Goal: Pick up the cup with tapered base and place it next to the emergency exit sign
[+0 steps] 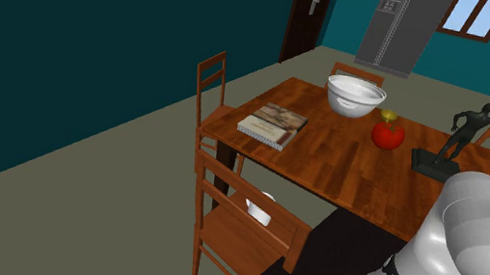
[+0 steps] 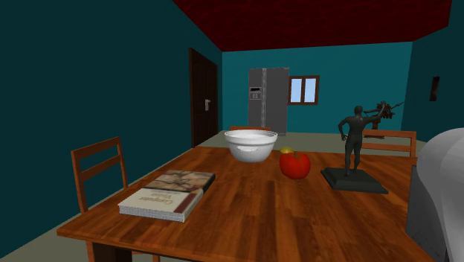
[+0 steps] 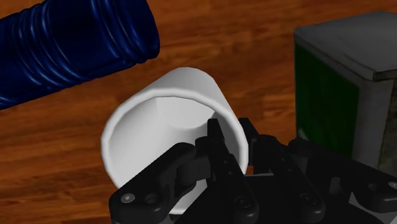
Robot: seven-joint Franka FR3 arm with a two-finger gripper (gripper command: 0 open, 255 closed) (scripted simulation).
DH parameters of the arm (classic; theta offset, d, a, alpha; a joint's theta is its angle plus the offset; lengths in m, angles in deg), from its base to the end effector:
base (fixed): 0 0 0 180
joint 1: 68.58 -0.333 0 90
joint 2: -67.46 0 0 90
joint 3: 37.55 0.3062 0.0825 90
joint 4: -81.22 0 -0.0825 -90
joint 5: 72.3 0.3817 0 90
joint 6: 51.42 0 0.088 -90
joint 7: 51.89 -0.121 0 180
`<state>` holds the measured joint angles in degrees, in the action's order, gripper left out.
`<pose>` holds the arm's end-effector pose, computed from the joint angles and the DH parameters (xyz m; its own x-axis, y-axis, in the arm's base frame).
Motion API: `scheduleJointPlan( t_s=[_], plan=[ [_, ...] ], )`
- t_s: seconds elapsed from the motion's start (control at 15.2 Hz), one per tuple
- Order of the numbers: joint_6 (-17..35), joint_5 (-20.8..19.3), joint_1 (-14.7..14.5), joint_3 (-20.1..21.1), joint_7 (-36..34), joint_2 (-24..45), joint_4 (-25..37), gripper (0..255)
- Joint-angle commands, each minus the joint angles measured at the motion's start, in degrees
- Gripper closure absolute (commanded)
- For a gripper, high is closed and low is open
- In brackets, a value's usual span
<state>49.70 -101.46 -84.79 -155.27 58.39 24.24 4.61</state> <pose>-0.3533 -0.5968 0.4255 0.9874 0.1010 0.1214 0.0893 -0.9911 0.0985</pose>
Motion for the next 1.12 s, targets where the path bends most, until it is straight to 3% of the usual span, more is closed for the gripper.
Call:
scheduleJointPlan(
  t_s=[0.0, 1.06],
  plan=[
    [1.40, -0.32, 0.29, -0.20, -0.19, -0.33, -1.29, 255],
    [10.86, -3.73, 0.89, -3.13, -1.50, -4.15, -8.53, 255]
  ],
)
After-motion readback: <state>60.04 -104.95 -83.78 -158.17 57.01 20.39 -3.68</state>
